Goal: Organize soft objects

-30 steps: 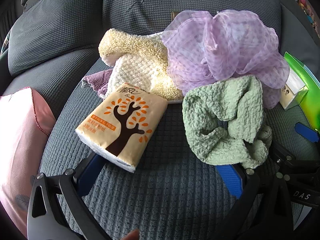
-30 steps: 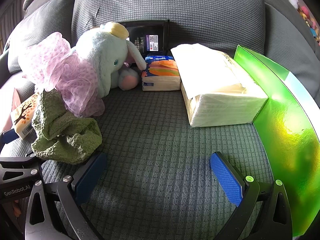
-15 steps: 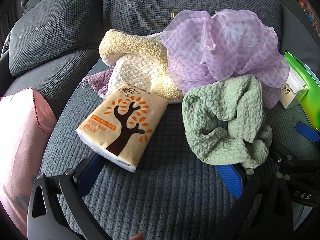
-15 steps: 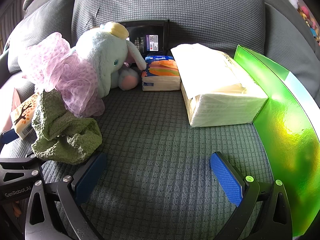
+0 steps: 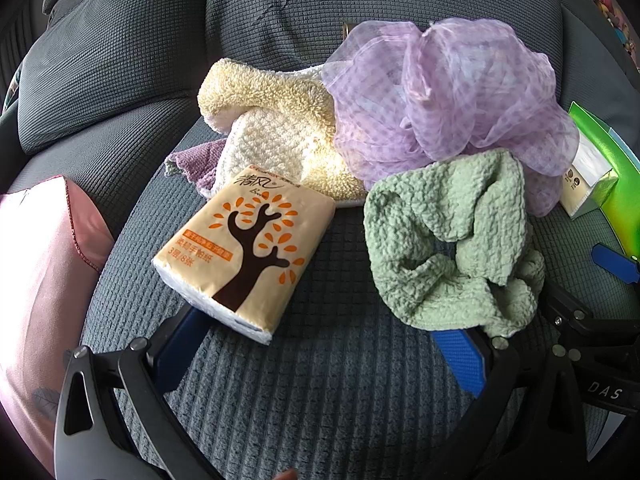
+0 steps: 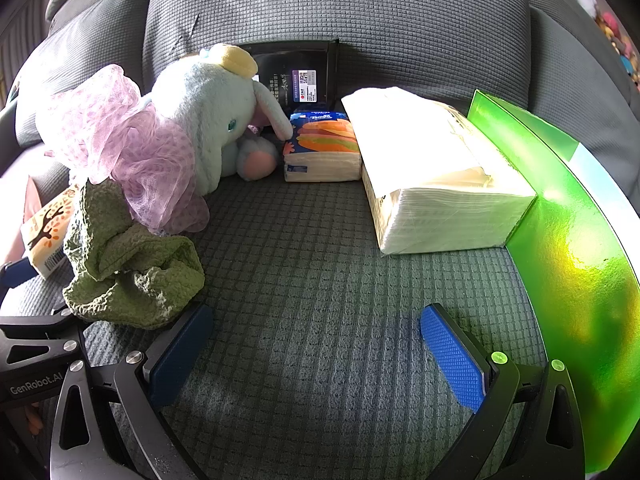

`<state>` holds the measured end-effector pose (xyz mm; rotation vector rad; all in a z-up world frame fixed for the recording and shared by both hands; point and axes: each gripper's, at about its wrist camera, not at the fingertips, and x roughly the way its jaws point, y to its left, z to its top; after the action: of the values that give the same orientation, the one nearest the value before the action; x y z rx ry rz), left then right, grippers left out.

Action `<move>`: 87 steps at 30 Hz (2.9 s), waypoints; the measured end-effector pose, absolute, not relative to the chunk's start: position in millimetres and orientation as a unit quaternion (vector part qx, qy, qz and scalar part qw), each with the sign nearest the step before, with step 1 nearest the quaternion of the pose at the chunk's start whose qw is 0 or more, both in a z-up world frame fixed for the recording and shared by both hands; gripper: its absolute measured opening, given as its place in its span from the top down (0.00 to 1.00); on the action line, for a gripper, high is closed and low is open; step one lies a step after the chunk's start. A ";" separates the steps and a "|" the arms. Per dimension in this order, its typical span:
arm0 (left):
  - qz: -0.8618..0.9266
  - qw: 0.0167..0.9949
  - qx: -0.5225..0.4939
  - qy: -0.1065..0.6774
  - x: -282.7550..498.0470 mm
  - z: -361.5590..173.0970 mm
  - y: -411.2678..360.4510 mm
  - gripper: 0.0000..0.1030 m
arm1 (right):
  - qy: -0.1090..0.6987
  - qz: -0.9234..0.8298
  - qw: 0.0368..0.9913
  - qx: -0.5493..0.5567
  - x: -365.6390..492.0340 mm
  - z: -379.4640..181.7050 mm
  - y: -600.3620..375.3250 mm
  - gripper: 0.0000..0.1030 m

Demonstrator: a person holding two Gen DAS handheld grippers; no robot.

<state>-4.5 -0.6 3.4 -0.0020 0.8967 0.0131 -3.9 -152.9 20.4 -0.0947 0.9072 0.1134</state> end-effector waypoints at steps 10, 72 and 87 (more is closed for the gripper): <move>0.007 0.901 0.000 0.433 -4.5 3.2 -1.4 0.01 | 0.438 0.055 0.896 -0.046 -3.9 20.4 -152.9 0.00; -0.031 0.920 -0.143 0.363 -50.0 95.9 47.4 0.33 | 0.376 0.094 0.917 0.094 -33.7 110.1 -163.4 0.00; -0.037 0.910 -0.180 0.372 -37.9 93.6 63.7 0.48 | 0.351 0.120 0.927 0.053 -5.0 170.3 -108.6 0.03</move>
<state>-37.9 63.7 93.6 -0.3702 0.7674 -0.0760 -5.0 -108.6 170.3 0.1078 0.7186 0.2467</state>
